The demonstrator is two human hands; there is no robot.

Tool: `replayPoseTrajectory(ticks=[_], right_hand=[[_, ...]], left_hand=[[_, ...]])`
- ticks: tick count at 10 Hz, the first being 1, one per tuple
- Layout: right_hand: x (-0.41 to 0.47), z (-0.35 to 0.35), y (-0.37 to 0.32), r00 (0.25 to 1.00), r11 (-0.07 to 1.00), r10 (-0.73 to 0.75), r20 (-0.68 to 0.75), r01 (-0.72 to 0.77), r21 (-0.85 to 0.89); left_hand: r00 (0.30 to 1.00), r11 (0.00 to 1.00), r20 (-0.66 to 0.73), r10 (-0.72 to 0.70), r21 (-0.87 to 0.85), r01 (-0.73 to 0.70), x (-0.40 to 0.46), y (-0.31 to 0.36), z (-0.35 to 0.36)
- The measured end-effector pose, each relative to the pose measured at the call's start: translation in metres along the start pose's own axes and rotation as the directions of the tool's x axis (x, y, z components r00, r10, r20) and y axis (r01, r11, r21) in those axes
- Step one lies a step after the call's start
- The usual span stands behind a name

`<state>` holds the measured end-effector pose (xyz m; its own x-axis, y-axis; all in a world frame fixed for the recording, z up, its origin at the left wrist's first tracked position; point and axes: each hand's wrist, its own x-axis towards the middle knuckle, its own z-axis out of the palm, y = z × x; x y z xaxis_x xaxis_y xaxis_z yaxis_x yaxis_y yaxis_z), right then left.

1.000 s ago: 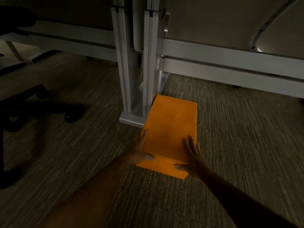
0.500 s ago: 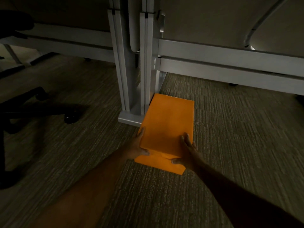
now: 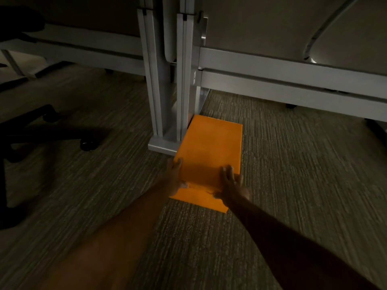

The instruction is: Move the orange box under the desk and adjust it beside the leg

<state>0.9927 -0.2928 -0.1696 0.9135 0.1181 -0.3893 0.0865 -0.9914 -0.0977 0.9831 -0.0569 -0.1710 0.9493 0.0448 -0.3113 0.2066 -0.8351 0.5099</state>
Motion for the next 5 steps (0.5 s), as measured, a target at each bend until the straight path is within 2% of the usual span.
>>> replayPoseTrajectory(ticks=[1,2,3,4,5], right_hand=[[-0.009,0.007,-0.003,0.999,0.999,-0.016,-0.036,0.014,-0.038],[-0.02,0.0,-0.003,0.991,0.99,-0.114,-0.07,0.108,-0.086],[-0.033,-0.004,-0.008,0.976,0.982,-0.179,-0.123,0.169,-0.083],[-0.069,-0.004,-0.017,0.94,0.971,-0.237,-0.244,0.238,-0.028],[-0.095,-0.013,-0.031,0.922,0.96,-0.264,-0.284,0.28,0.018]], left_hand=[[0.999,0.989,-0.033,-0.014,0.148,0.018,-0.008,0.004,0.006],[0.998,0.98,-0.038,0.057,0.191,-0.049,-0.018,0.01,-0.007],[0.988,0.979,-0.053,0.145,0.152,-0.135,-0.034,0.016,-0.016],[0.965,0.972,-0.116,0.233,0.064,-0.227,-0.077,0.032,-0.011],[0.96,0.972,-0.161,0.229,0.083,-0.218,-0.108,0.042,-0.01]])
